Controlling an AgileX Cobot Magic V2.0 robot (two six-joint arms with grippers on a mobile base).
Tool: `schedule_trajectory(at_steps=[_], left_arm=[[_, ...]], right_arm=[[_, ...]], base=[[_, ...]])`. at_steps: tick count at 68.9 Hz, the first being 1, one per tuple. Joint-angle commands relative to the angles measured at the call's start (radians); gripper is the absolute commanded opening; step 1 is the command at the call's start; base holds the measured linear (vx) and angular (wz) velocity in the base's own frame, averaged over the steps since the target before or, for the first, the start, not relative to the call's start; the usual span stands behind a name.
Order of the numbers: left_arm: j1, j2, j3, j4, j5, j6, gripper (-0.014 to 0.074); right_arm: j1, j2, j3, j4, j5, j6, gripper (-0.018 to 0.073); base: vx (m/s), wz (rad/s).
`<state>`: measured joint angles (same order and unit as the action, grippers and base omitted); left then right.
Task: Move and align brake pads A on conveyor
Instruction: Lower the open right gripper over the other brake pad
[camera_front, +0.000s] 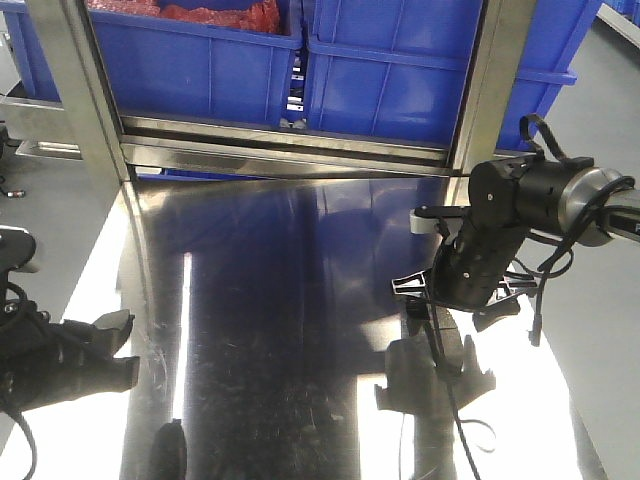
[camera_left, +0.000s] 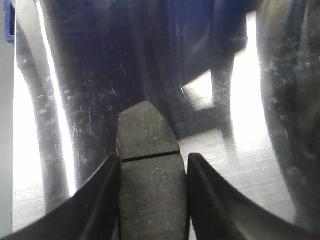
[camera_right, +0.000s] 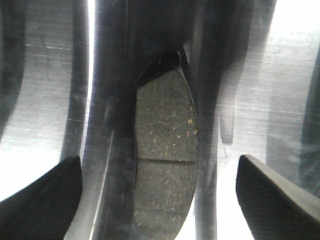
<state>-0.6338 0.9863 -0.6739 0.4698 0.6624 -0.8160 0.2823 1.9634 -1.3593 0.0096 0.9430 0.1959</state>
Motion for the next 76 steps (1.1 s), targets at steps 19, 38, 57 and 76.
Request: schedule_trajectory(at_steps=[19, 38, 57, 76], left_arm=[[-0.005, -0.013, -0.024, 0.029, -0.052, -0.005, 0.0072], [-0.005, -0.013, -0.024, 0.029, -0.052, -0.005, 0.0072], [-0.005, -0.013, -0.024, 0.029, -0.052, -0.005, 0.0072], [-0.005, -0.013, -0.024, 0.029, -0.052, -0.005, 0.0072]], right_arm=[[-0.003, -0.026, -0.03, -0.01, -0.02, 0.0, 0.0515], [-0.003, -0.013, -0.03, -0.01, -0.02, -0.008, 0.0415], [-0.003, -0.013, -0.03, -0.01, -0.02, -0.01, 0.0344], [-0.003, -0.013, -0.03, -0.01, -0.019, -0.011, 0.0194]], base=[[0.0, 0.0], [0.0, 0.0], [0.0, 0.0], [0.0, 0.0]])
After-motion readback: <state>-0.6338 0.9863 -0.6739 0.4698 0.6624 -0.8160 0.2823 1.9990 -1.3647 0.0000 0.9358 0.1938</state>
